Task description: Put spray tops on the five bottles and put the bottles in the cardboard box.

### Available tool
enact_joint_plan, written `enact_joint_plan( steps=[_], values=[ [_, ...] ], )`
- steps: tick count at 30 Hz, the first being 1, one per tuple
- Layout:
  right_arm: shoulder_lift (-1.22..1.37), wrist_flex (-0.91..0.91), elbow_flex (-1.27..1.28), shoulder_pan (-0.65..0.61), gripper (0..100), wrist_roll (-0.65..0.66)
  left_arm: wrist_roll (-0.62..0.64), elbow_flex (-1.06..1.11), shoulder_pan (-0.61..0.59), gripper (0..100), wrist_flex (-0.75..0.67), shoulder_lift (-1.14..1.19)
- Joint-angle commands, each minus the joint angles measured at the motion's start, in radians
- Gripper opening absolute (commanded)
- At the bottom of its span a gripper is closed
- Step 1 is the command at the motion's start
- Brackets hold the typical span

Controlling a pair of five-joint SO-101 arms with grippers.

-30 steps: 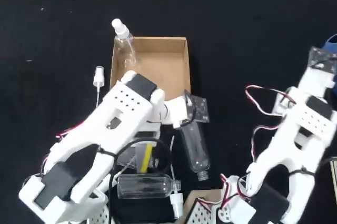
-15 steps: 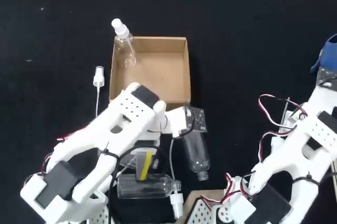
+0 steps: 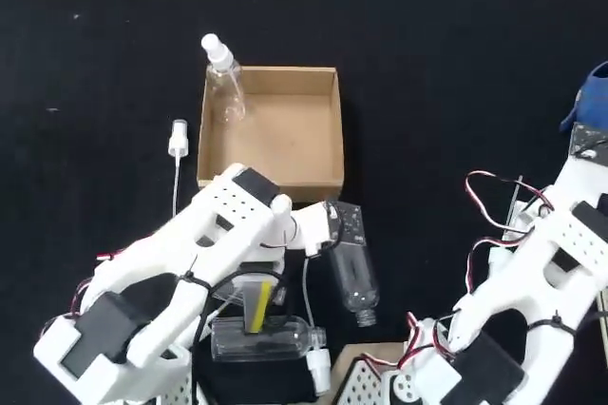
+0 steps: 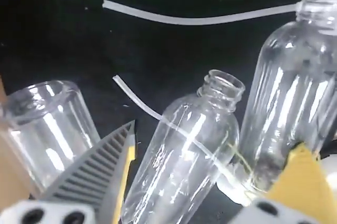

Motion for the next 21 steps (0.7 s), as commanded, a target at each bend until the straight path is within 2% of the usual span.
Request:
enact_joint_plan(
  steps=[1, 3, 14, 18, 21],
  values=[
    [-0.036, 0.008, -0.004, 0.012, 19.1, 0.000, 0.003, 0.018, 0.005, 21, -0.043, -0.002],
    [-0.036, 0.008, -0.004, 0.012, 19.1, 0.002, 0.003, 0.039, 0.005, 18, -0.063, -0.002],
    [-0.038, 0.009, -0.004, 0.012, 19.1, 0.002, 0.002, 0.045, -0.007, 18, -0.055, -0.012],
    [-0.038, 0.008, -0.004, 0.012, 19.1, 0.003, 0.000, -0.059, -0.065, 19, 0.061, -0.003],
    [-0.039, 0.008, -0.005, 0.011, 19.1, -0.002, 0.000, -0.127, -0.114, 24, 0.140, -0.002]
  ],
)
